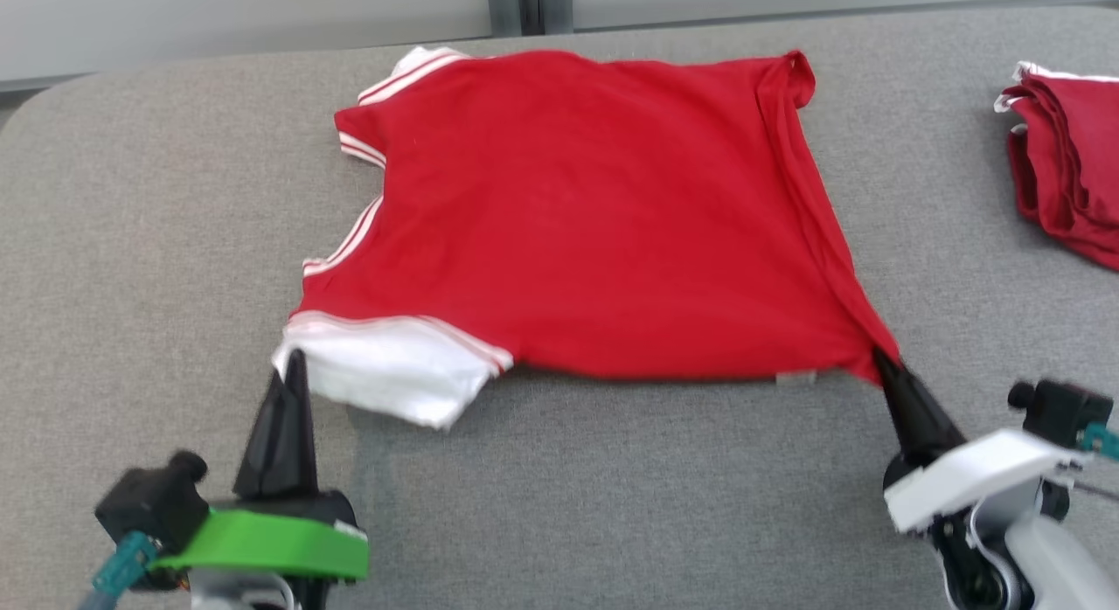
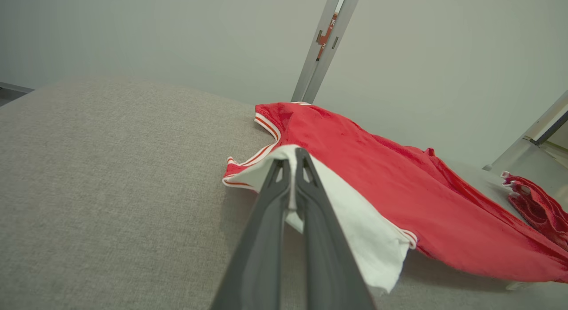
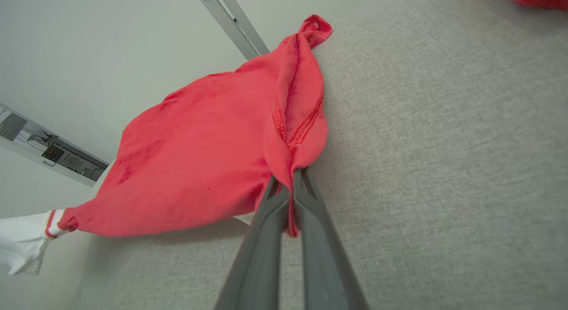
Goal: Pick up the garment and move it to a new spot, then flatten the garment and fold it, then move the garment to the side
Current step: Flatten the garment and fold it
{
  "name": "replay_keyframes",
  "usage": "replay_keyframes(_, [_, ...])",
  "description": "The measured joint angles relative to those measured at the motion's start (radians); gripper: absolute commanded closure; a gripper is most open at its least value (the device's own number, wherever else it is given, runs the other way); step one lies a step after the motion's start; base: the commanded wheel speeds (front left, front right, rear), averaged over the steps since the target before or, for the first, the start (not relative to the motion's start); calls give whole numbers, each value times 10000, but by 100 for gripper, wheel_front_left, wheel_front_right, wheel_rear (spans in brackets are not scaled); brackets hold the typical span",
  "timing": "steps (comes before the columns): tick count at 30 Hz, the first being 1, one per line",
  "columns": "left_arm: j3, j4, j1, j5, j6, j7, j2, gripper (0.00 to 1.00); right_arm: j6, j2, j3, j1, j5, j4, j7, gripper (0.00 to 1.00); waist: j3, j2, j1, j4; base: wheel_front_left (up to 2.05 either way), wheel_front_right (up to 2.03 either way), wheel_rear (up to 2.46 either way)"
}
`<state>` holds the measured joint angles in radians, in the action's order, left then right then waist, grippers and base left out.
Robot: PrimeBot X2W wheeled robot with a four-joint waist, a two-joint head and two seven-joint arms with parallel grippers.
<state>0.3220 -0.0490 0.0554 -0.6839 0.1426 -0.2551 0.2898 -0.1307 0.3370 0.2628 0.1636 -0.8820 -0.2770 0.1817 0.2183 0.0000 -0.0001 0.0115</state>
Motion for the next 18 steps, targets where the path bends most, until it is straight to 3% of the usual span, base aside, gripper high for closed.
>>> replay_keyframes(10, [504, -516, -1562, 107, 290, 299, 194, 100, 0, -991, -1505, -2582, 1037, 1011, -681, 100, -712, 0, 0, 32, 0, 0, 0])
replay_keyframes(18, [556, -477, -1631, 88, 242, 357, 334, 100, 0, -1781, -2431, -3067, 1735, 1808, -1641, 100, -907, 0, 0, -81, 0, 0, 0])
